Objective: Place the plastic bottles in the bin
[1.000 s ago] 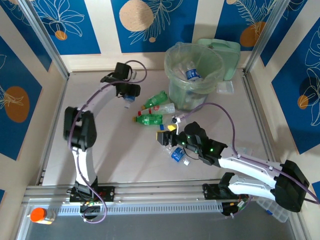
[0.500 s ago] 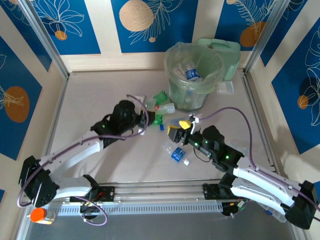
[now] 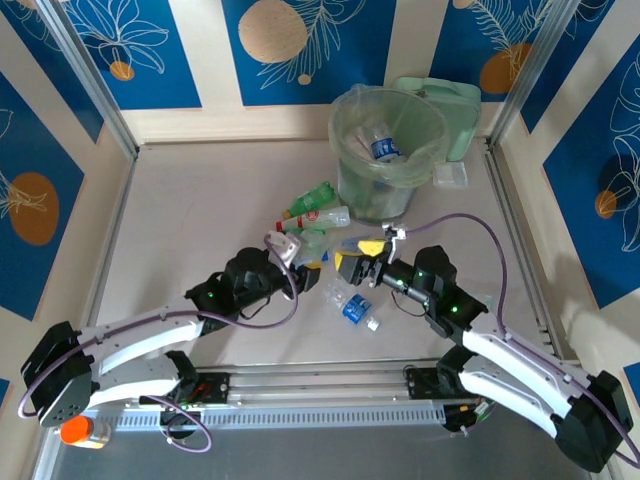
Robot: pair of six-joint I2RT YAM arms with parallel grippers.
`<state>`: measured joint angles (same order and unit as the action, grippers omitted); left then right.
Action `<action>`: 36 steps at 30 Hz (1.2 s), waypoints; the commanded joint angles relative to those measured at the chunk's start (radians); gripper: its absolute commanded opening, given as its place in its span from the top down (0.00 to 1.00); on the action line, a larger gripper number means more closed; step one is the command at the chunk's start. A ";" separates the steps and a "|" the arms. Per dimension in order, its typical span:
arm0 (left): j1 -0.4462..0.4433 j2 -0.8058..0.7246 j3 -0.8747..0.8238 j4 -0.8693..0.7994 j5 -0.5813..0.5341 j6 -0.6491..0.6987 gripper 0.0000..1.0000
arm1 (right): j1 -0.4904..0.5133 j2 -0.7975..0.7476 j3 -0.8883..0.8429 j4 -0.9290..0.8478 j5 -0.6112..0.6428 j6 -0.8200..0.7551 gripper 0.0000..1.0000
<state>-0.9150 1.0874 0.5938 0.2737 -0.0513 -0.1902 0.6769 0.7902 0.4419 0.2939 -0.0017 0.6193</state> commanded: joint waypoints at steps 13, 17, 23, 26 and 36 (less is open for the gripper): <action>-0.008 0.116 0.017 0.186 0.345 0.008 0.50 | -0.023 0.139 -0.002 0.206 -0.254 0.080 0.07; -0.010 0.114 0.018 0.188 0.356 0.006 0.50 | -0.023 0.158 0.001 0.223 -0.276 0.095 0.17; -0.013 0.138 0.029 0.191 0.371 -0.001 0.44 | -0.023 0.161 -0.002 0.219 -0.264 0.099 0.34; -0.015 0.124 0.025 0.183 0.346 -0.001 0.32 | -0.023 0.150 -0.006 0.217 -0.250 0.098 0.37; -0.016 -0.026 -0.056 0.232 0.218 -0.005 0.08 | -0.010 0.066 0.044 0.052 -0.110 0.032 0.41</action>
<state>-0.9260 1.1332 0.5751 0.4431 0.2329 -0.1967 0.6590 0.8967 0.4442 0.4259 -0.1883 0.6926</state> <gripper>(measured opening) 0.922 0.607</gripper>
